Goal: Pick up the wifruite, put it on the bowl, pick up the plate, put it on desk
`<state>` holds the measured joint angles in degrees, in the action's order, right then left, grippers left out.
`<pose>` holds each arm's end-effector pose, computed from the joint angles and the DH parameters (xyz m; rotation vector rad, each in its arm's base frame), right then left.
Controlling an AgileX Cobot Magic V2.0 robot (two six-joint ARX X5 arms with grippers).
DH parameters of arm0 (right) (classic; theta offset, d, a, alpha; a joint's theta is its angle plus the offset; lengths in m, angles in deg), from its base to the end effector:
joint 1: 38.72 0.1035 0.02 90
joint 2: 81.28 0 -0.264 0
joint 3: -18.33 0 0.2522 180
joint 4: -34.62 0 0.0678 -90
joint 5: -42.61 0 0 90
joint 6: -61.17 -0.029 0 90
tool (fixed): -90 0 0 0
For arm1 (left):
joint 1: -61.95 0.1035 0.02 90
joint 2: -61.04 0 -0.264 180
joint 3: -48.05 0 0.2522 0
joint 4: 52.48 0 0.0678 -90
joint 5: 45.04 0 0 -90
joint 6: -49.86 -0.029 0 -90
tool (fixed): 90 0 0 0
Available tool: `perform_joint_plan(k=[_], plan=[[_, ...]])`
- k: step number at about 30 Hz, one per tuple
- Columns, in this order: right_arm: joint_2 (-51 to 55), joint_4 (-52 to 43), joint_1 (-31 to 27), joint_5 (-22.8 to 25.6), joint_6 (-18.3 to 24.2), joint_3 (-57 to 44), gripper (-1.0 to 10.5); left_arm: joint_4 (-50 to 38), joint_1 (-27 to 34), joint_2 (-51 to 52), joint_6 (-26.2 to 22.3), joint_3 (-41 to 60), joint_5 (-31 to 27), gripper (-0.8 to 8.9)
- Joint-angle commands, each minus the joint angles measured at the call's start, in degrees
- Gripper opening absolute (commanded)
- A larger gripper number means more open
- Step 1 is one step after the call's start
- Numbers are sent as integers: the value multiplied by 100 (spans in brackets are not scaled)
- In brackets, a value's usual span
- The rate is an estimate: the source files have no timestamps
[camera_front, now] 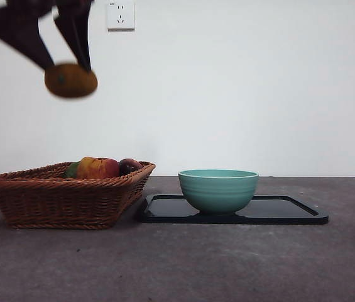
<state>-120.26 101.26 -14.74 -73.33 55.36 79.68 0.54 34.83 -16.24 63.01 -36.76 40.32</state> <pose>0.1001 0.0584 0.3000 0.1036 0.8378 0.7854 0.2500 -0.1254 0.3251 0.0031 0.8041 -0.2804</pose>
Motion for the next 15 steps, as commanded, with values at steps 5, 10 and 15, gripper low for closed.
perform_joint_plan(k=[5, 10, 15], plan=[[-11, -57, 37, -20, 52, 44, 178, -1038, -22, -48, 214, 990, -564, 209], [-11, -59, 37, -17, 52, 44, 178, -1598, 26, -90, 181, 1475, -658, 209], [-11, -61, 37, -17, 52, 44, 178, -1928, 26, -328, -42, 1569, -656, 209]])
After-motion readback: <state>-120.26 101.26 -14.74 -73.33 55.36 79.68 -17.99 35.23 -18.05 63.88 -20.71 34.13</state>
